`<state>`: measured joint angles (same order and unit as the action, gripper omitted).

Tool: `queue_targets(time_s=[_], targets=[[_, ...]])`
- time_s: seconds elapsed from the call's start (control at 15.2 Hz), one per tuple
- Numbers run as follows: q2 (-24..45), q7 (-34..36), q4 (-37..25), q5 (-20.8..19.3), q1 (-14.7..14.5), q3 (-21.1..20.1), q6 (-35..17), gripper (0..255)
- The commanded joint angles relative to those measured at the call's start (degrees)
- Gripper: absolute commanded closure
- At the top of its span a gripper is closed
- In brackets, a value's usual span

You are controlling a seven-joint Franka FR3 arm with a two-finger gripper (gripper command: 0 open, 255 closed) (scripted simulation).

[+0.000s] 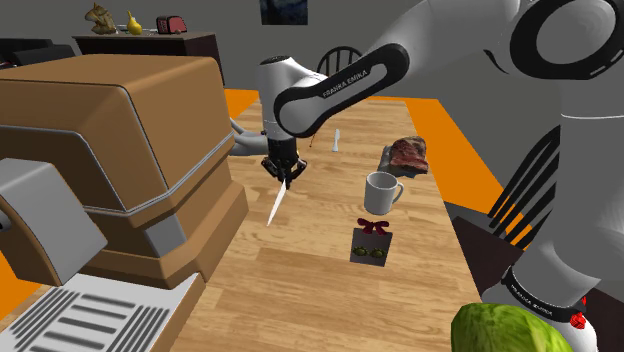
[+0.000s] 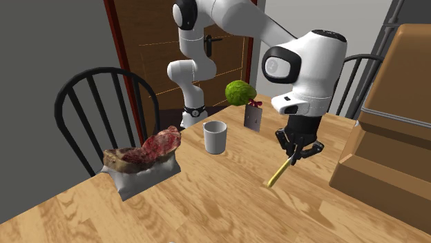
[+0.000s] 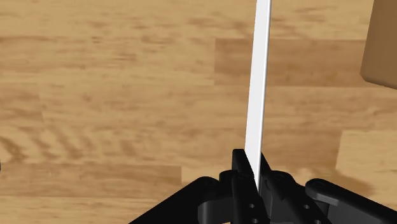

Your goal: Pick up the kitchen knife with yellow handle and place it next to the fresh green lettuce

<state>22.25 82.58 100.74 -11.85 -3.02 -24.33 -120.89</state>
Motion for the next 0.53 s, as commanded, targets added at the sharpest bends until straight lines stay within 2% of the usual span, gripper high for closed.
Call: queue_targets(time_s=[0.0, 0.46], targets=[[-0.71, -0.32, -0.7, 0.41, 0.13, -0.17, 1.35, 255], [-2.64, -1.13, -3.56, 1.55, 0.36, -0.66, 5.95, 255]])
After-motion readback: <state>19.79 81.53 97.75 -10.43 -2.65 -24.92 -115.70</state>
